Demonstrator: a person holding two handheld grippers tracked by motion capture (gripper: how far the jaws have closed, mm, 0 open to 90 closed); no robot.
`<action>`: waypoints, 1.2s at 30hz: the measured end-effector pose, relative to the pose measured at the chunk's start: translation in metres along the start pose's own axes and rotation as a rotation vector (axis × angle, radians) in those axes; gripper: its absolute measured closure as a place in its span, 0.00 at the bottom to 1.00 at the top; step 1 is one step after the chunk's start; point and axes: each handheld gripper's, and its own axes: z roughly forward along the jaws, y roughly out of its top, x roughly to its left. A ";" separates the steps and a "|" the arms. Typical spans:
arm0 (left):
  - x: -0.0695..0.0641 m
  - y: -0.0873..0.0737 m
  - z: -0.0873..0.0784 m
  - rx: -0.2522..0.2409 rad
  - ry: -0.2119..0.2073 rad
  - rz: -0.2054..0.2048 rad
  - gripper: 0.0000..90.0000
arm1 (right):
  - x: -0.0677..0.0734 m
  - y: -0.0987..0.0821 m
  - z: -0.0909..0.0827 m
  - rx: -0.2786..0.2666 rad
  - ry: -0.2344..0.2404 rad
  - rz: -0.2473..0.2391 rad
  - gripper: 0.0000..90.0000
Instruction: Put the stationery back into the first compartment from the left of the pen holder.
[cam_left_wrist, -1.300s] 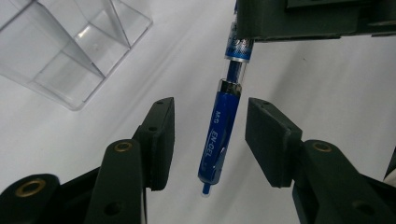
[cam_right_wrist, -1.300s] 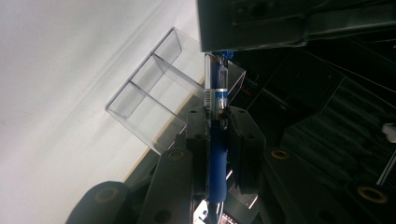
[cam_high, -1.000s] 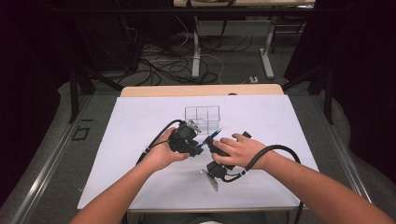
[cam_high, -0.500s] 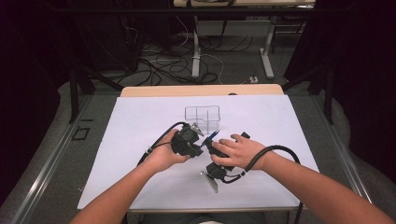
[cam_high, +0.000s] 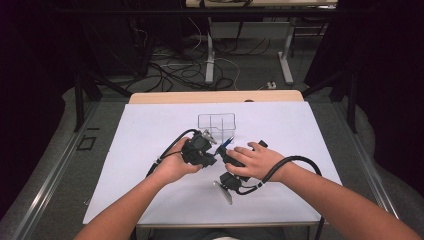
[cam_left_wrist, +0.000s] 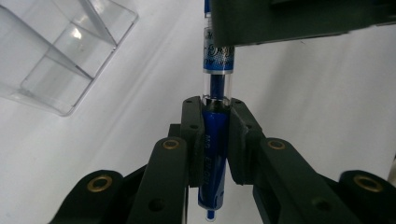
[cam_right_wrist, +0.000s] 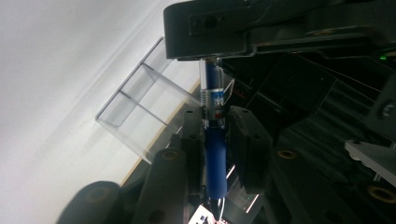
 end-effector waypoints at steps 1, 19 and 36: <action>0.002 0.000 -0.001 -0.004 0.002 0.003 0.88 | 0.000 0.000 0.000 0.004 -0.002 0.005 0.78; 0.024 -0.003 -0.020 -0.174 0.058 -0.126 0.88 | 0.001 -0.013 -0.006 0.020 0.043 0.253 0.57; 0.056 0.001 -0.049 -0.522 0.191 -0.261 0.88 | 0.004 -0.027 0.001 0.082 0.151 0.746 0.30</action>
